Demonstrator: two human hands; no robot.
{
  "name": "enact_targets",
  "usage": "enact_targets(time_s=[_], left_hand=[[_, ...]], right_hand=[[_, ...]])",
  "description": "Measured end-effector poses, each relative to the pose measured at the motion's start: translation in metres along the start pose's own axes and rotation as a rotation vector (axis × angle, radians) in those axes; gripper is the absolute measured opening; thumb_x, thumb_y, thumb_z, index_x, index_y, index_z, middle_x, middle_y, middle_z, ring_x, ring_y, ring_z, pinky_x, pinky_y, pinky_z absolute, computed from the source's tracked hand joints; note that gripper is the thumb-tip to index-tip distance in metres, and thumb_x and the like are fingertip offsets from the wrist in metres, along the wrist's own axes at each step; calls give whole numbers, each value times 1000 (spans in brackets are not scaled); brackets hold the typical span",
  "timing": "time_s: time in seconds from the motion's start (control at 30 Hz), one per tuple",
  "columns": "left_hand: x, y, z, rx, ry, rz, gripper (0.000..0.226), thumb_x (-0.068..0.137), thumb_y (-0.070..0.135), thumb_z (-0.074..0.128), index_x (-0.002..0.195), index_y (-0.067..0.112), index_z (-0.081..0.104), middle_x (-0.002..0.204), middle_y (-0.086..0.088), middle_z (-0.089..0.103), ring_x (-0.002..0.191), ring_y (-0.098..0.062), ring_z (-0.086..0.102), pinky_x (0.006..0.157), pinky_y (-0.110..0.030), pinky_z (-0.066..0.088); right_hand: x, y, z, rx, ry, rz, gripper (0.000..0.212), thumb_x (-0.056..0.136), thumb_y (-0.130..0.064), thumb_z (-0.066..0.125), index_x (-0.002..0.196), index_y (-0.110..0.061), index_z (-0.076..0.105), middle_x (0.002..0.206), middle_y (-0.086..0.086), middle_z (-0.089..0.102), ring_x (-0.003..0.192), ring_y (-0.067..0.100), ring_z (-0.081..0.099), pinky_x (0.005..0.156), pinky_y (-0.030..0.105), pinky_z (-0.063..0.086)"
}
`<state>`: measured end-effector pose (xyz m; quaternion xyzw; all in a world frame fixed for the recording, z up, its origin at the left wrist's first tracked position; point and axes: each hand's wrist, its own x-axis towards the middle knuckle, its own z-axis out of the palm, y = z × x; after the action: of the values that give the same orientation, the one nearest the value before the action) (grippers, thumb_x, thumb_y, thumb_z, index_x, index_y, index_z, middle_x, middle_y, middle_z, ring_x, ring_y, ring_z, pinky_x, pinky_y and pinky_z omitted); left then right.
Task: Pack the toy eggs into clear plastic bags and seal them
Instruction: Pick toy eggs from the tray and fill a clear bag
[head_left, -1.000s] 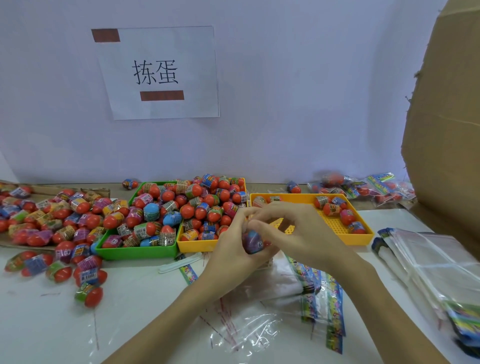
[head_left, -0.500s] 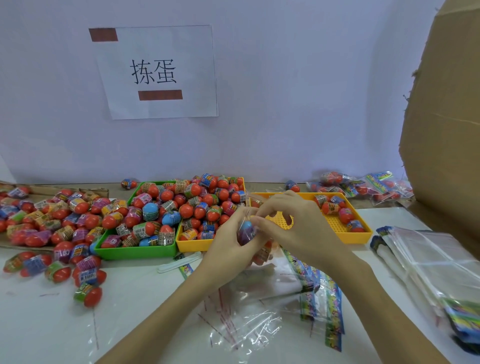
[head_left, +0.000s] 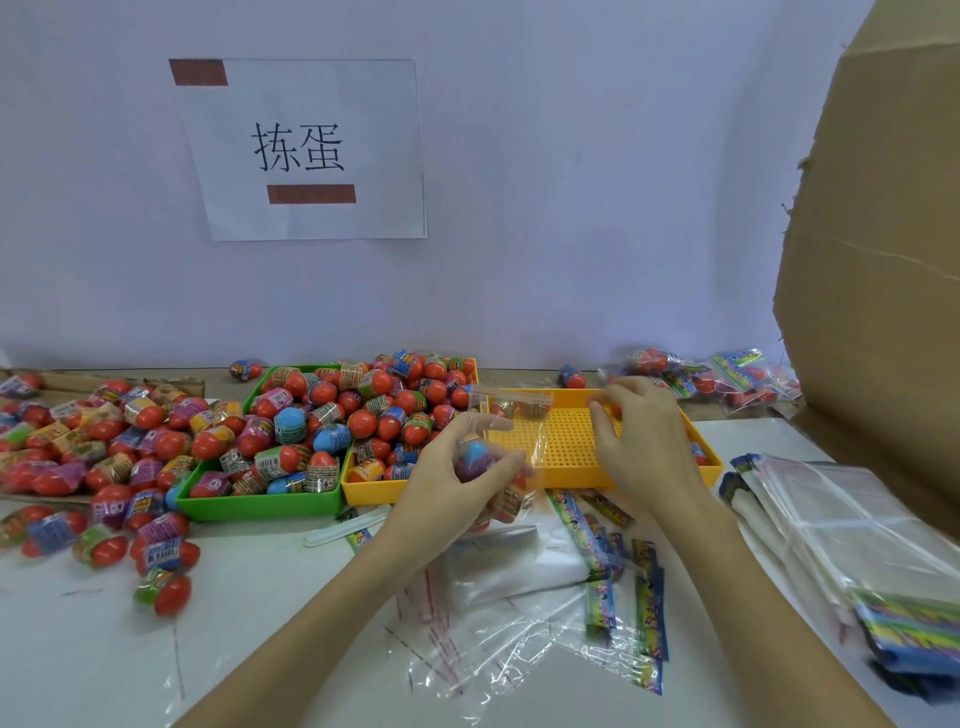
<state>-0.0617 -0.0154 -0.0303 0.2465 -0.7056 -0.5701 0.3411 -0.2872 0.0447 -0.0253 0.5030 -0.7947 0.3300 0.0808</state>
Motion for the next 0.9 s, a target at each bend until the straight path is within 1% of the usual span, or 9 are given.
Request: enact_targets(time_s=[0.1, 0.2, 0.27, 0.37, 0.47, 0.63, 0.7, 0.77, 0.9], left_hand=[[0, 1, 0, 2, -16, 1, 31, 101, 28, 70, 130, 25, 59, 103, 0, 82, 88, -20, 80, 68, -26, 63], [-1, 1, 0, -3, -35, 7, 32, 102, 27, 68, 132, 24, 56, 104, 0, 81, 86, -17, 79, 65, -24, 61], [0, 1, 1, -15, -44, 13, 33, 103, 27, 66, 134, 24, 55, 104, -2, 81, 85, -13, 78, 65, -23, 61], [0, 1, 1, -18, -45, 15, 35, 102, 31, 64, 135, 25, 54, 106, -2, 81, 97, -17, 79, 75, -31, 65], [1, 0, 1, -4, -47, 5, 36, 101, 34, 64, 134, 27, 54, 106, -1, 81, 98, -20, 79, 80, -41, 67], [1, -1, 0, 31, -41, -7, 41, 95, 44, 67, 133, 34, 56, 109, -1, 80, 101, -19, 78, 88, -52, 65], [0, 0, 1, 25, -47, -5, 40, 96, 43, 67, 132, 34, 55, 107, -1, 81, 100, -32, 77, 89, -60, 62], [-1, 0, 1, 25, -44, -3, 36, 100, 38, 68, 133, 34, 54, 107, -3, 81, 102, -44, 73, 88, -65, 60], [0, -2, 1, 23, -43, 23, 39, 104, 27, 67, 138, 28, 48, 108, -4, 80, 101, -23, 78, 89, -48, 65]], right_hand=[[4, 21, 2, -133, -152, 144, 35, 109, -31, 51, 128, -12, 72, 157, 14, 48, 148, 37, 36, 119, 50, 30], [7, 29, 3, -114, -140, 107, 31, 109, -26, 51, 118, -10, 75, 125, 12, 71, 120, 30, 58, 104, 41, 44], [8, 29, 4, -71, -91, 91, 26, 106, -19, 55, 116, -9, 77, 116, 11, 73, 102, 25, 61, 90, 37, 49], [7, 29, 4, -63, -97, 123, 27, 104, -20, 59, 128, -17, 71, 126, 11, 62, 117, 30, 57, 98, 44, 51], [7, 26, 4, 14, -83, 102, 26, 101, -18, 65, 126, -21, 66, 124, 9, 60, 113, 26, 60, 95, 37, 50], [6, 7, -6, 369, 74, 35, 24, 100, -8, 66, 115, -25, 57, 112, 0, 65, 99, 21, 70, 84, 39, 61], [2, -12, -15, 675, 69, 6, 30, 101, -11, 67, 123, -27, 56, 110, 1, 68, 89, 16, 76, 73, 32, 64], [-2, -29, -22, 885, 58, -40, 40, 99, -15, 73, 131, -28, 53, 111, 3, 70, 91, 17, 77, 71, 26, 61], [-10, -46, -30, 903, -30, -178, 30, 96, -21, 77, 124, -27, 68, 103, -7, 75, 90, 8, 74, 71, 19, 56]])
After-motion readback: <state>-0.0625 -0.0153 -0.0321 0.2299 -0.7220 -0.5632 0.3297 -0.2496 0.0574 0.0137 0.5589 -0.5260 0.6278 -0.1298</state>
